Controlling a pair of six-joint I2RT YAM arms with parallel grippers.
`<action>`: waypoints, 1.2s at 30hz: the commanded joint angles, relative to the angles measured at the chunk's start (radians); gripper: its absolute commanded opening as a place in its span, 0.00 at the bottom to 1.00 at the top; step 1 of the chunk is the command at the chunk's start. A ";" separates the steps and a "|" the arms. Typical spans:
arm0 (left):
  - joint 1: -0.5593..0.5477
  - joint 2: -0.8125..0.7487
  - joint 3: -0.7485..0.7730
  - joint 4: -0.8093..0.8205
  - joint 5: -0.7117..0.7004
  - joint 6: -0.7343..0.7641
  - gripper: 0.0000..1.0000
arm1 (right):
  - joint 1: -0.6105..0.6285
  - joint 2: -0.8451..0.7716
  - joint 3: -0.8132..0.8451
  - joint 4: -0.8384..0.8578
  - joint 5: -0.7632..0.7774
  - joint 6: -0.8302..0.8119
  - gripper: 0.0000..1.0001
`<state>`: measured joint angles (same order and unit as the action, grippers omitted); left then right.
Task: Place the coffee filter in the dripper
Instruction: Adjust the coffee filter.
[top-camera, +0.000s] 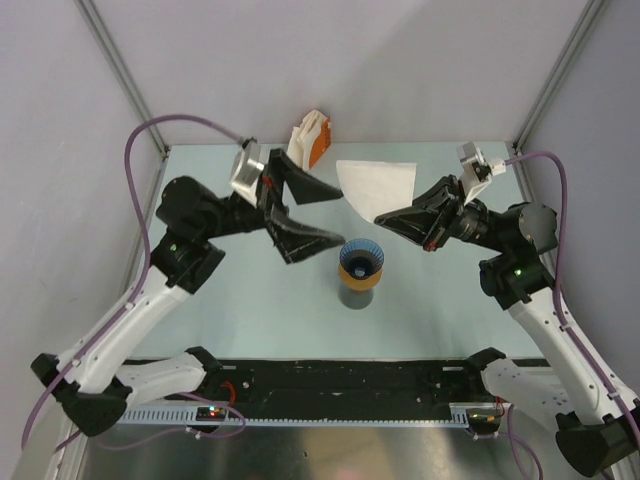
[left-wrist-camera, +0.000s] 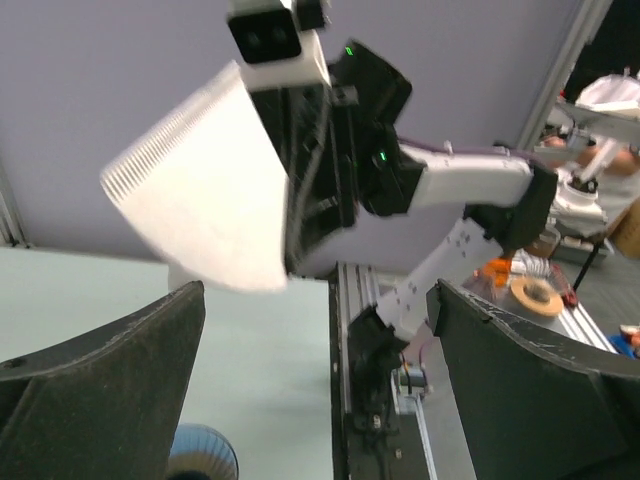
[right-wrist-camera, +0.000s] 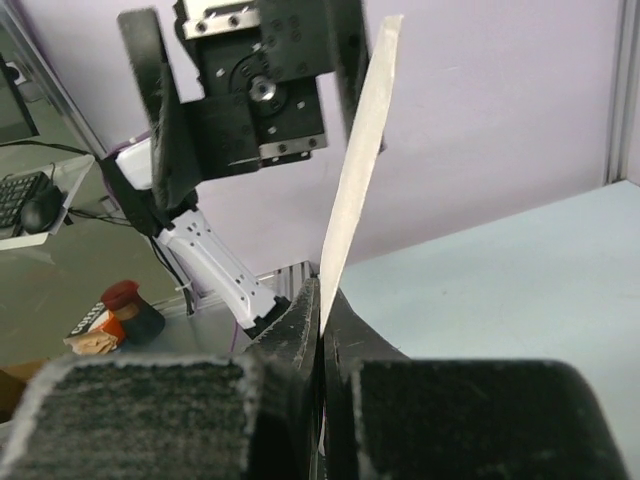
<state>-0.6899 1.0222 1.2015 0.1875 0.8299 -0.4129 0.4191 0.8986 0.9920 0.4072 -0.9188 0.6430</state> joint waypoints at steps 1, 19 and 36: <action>-0.008 0.089 0.164 0.065 -0.073 -0.093 1.00 | 0.047 0.011 0.088 0.051 0.052 -0.031 0.00; 0.009 0.185 0.123 0.308 -0.130 -0.255 0.97 | 0.039 0.098 0.260 -0.128 0.040 -0.195 0.00; 0.063 0.227 0.186 0.249 -0.072 -0.233 0.01 | -0.077 0.048 0.262 -0.301 -0.023 -0.211 0.46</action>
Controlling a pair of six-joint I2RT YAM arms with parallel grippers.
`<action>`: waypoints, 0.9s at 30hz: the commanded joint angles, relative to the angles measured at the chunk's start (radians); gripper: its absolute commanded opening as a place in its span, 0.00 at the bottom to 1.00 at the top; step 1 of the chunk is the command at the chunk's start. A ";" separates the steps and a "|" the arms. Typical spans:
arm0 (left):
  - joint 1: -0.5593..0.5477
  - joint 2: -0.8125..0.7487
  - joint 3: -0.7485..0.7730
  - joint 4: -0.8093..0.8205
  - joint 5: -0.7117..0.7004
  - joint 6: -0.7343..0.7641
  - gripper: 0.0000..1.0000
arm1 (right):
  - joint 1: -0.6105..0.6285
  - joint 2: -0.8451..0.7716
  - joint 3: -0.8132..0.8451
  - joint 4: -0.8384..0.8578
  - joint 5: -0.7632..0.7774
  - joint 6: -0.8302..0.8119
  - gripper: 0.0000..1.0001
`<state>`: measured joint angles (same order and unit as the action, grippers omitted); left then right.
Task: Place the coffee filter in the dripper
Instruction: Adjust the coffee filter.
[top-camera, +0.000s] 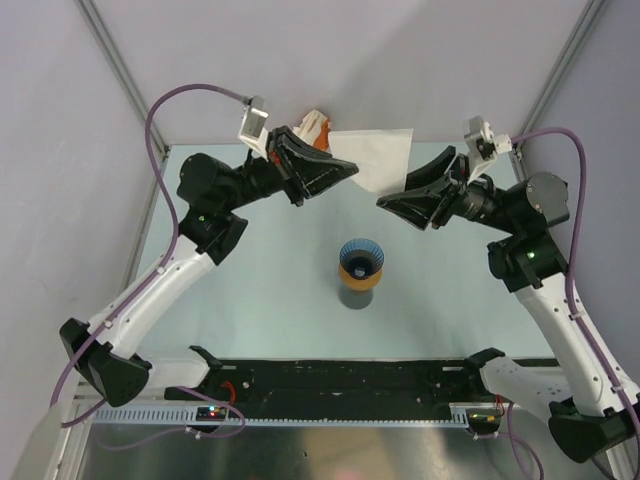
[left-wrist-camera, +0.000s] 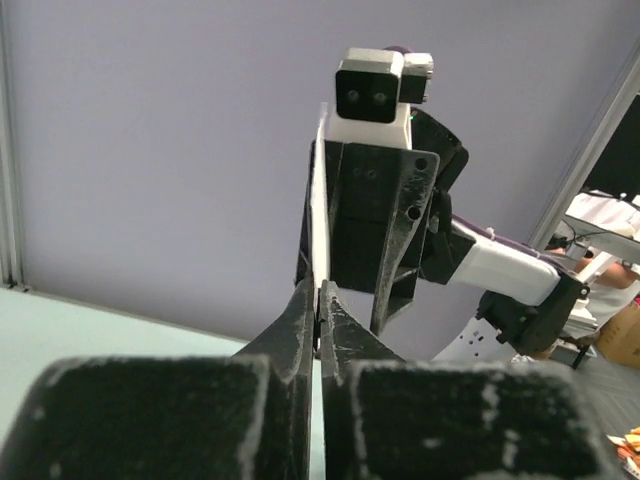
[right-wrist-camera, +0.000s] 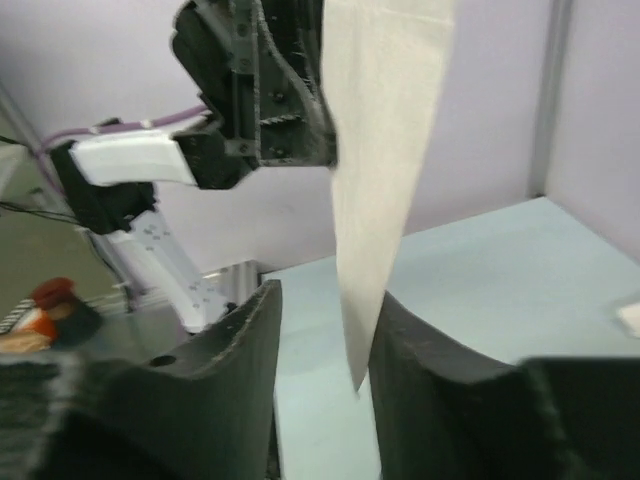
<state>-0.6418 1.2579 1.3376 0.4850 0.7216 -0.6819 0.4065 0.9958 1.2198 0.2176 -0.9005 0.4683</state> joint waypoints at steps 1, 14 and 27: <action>0.016 -0.017 0.051 -0.100 0.050 0.066 0.00 | -0.104 -0.059 0.052 -0.190 -0.064 -0.058 0.54; -0.100 -0.003 0.230 -1.068 0.010 0.959 0.00 | -0.105 0.170 0.651 -1.382 -0.025 -0.982 0.86; -0.204 0.005 0.260 -1.157 -0.062 1.096 0.00 | 0.209 0.268 0.643 -1.433 0.147 -1.079 0.61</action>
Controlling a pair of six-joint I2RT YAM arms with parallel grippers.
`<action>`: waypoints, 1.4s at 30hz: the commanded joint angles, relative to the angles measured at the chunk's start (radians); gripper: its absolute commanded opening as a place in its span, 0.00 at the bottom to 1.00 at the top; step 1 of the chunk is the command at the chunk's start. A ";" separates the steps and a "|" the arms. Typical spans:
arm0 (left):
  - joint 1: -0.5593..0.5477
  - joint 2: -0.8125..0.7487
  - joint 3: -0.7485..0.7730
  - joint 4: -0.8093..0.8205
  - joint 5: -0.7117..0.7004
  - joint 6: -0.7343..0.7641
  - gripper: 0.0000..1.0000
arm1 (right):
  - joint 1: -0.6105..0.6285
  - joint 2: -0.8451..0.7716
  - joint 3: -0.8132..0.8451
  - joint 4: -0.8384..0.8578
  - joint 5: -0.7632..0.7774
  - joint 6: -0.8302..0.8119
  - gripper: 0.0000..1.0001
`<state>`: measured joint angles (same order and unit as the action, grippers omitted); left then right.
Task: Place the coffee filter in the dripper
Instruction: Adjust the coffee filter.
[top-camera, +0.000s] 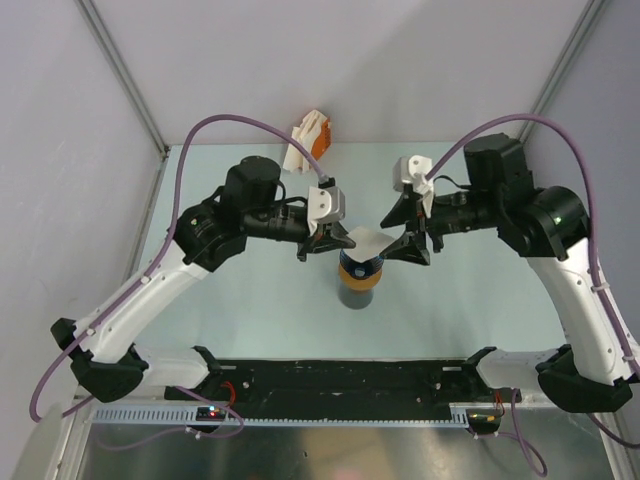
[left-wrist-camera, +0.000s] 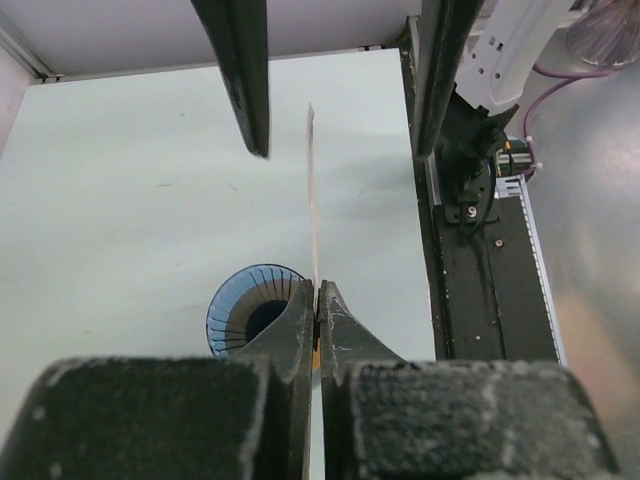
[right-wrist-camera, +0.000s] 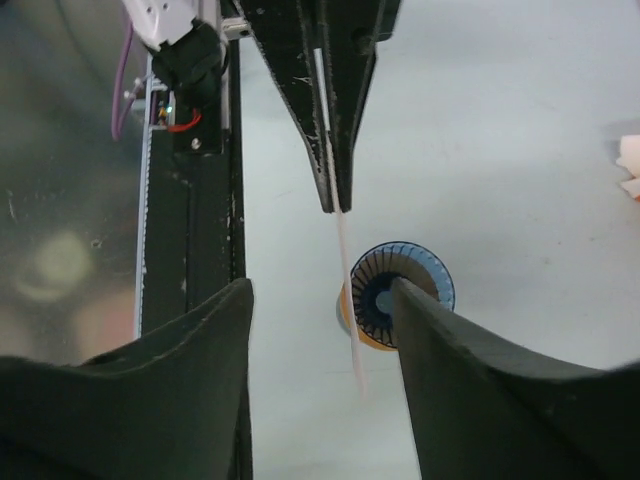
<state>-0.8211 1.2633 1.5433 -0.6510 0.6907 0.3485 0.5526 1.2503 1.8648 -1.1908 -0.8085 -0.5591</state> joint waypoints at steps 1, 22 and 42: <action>-0.027 0.002 0.057 -0.021 -0.035 0.065 0.00 | 0.081 0.021 -0.003 -0.023 0.064 -0.053 0.55; 0.129 -0.097 0.003 -0.022 0.170 -0.057 0.72 | -0.064 -0.180 -0.302 0.545 -0.184 0.244 0.00; 0.042 -0.054 0.024 0.099 0.137 -0.142 0.02 | -0.001 -0.212 -0.409 0.734 -0.105 0.362 0.10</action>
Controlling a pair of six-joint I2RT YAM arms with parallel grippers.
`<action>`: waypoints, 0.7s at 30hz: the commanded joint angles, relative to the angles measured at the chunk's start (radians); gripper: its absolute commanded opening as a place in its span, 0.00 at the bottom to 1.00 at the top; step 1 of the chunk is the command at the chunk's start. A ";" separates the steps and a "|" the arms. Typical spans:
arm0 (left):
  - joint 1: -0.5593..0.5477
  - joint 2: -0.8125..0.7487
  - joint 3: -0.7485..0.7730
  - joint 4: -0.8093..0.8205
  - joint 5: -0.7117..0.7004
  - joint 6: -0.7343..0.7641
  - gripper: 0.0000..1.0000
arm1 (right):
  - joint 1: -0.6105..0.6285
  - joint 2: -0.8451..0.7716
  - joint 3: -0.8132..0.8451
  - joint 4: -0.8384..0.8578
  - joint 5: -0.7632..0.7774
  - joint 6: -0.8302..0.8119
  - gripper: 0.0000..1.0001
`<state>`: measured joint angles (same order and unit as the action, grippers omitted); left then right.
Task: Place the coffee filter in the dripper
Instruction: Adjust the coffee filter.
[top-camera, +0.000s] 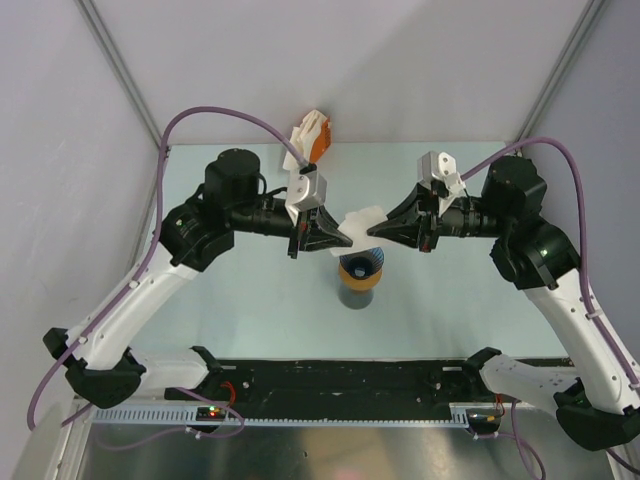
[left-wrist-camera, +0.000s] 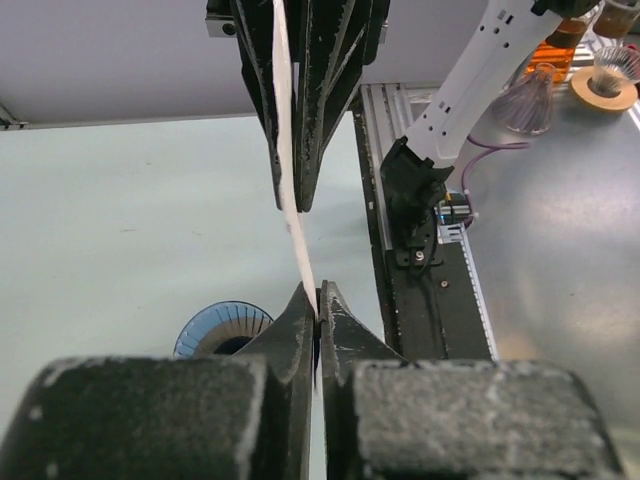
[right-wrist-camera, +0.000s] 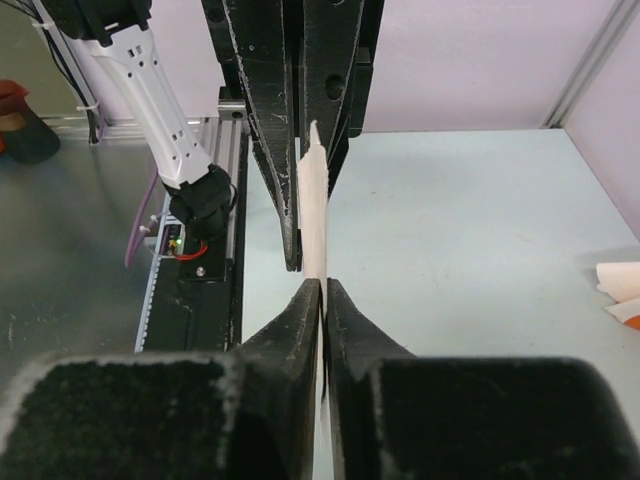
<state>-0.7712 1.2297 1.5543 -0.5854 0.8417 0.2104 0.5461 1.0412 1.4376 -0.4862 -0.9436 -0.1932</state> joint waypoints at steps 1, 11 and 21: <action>-0.009 -0.018 0.011 0.033 -0.021 -0.007 0.01 | 0.006 0.003 0.024 0.019 0.029 -0.007 0.13; -0.003 -0.046 -0.018 0.033 -0.104 -0.030 0.55 | 0.023 0.060 0.143 -0.182 0.000 -0.157 0.00; 0.077 -0.116 0.025 0.034 0.073 -0.114 0.54 | 0.047 0.050 0.161 -0.384 -0.019 -0.394 0.00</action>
<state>-0.6922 1.1206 1.5261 -0.5819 0.8368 0.1547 0.5690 1.1030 1.5646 -0.7815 -0.9440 -0.4698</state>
